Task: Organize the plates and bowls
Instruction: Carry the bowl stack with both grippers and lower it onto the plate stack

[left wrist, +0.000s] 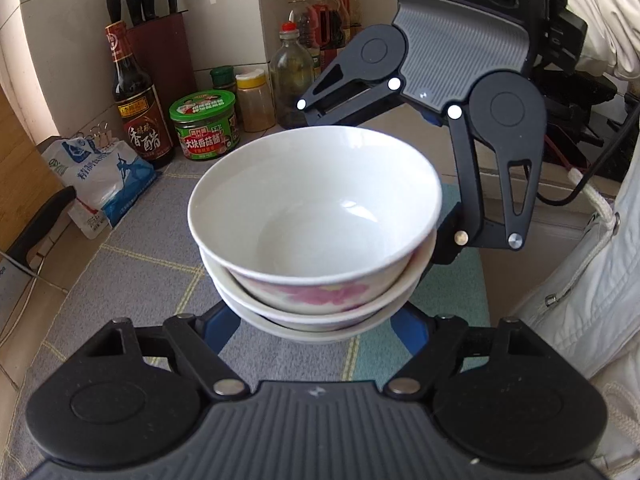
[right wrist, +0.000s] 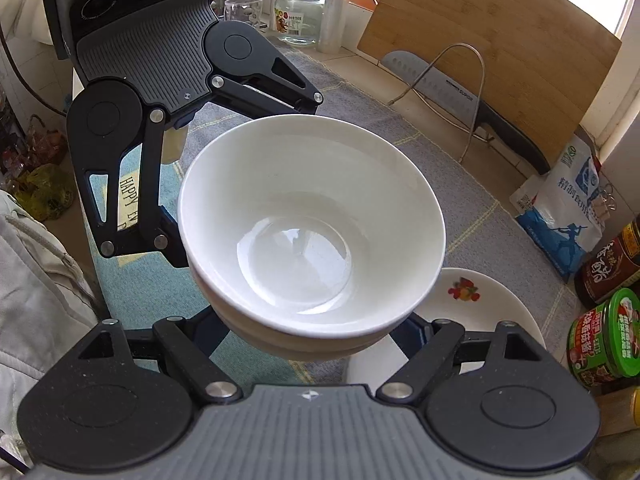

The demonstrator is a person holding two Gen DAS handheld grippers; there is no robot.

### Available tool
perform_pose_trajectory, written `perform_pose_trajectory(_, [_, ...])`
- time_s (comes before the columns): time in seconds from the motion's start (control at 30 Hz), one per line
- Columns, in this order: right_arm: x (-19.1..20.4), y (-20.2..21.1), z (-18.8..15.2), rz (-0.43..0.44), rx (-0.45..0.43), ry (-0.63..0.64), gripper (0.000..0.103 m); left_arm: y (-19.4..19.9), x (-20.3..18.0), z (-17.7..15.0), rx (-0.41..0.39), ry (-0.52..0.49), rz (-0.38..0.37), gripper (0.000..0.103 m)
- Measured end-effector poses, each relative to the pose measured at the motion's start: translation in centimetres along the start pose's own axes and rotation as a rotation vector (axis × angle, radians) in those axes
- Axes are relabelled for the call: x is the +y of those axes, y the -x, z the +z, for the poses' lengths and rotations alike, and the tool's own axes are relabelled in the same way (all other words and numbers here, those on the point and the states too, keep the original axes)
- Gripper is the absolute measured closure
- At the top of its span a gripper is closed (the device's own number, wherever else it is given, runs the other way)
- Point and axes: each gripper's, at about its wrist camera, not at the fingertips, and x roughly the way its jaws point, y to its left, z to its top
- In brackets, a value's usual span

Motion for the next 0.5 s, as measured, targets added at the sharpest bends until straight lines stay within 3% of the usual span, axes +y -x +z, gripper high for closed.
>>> perform_pose_trajectory(0.27, [-4.9,1.4,-3.3,-0.025,0.006,-0.008,0.015,-4.5,0.8,3.9,-0.007,-0.017,0.002,0.022])
perform_pose_trajectory(0.5, [-7.6,0.9,-4.9,-0.037,0.012,-0.03,0.015,-7.4,1.5,5.3,0.008,-0.029,0.003,0.022])
